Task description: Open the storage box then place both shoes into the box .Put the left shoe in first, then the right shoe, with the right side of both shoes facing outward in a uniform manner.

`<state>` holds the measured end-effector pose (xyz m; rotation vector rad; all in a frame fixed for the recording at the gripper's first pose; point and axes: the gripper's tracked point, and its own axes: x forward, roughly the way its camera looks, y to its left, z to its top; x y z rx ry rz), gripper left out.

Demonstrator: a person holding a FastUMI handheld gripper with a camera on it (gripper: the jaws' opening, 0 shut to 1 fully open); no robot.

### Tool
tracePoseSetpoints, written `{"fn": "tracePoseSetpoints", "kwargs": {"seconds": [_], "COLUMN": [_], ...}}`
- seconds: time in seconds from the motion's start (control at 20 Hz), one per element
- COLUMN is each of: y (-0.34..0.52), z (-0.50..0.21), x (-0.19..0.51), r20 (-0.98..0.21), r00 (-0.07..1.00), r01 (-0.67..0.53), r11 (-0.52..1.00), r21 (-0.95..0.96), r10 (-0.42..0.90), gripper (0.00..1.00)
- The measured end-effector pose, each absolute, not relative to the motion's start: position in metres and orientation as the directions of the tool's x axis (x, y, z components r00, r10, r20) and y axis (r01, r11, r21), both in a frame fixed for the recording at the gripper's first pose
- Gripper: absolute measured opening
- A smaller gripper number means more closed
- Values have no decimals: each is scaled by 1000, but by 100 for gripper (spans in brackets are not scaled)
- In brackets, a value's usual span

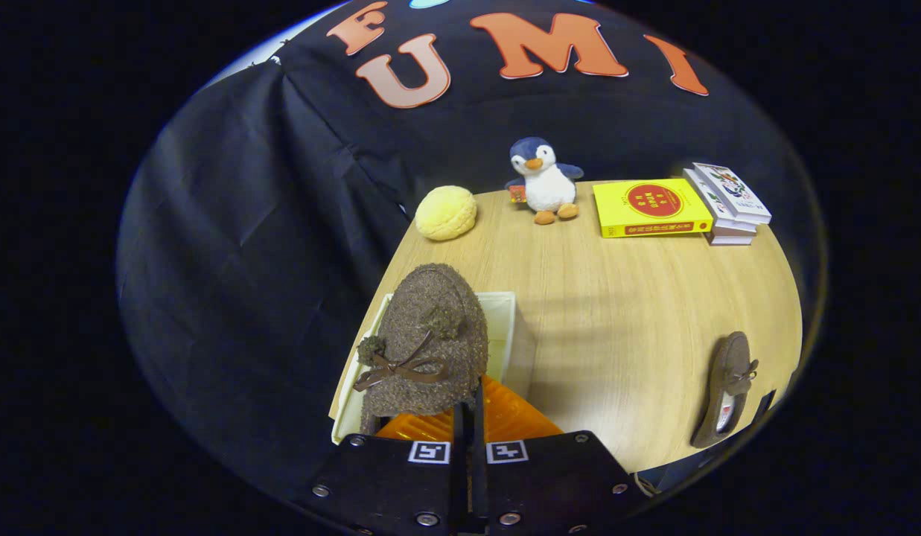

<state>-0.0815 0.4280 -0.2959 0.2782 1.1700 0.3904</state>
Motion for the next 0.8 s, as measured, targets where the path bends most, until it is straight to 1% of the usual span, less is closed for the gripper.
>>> {"fn": "tracePoseSetpoints", "kwargs": {"seconds": [0.4, 0.5, 0.65, 0.8], "y": [491, 500, 512, 521], "z": [-342, -358, -385, -407], "x": [-86, -91, -95, -114], "r20": [-885, -904, -925, -946], "r00": [234, 197, 174, 89], "r01": [-176, -170, -189, -163], "r11": [913, 922, 933, 942], "r21": [369, 349, 305, 294], "r10": [402, 379, 337, 311], "gripper": [4, 4, 3, 4]}}
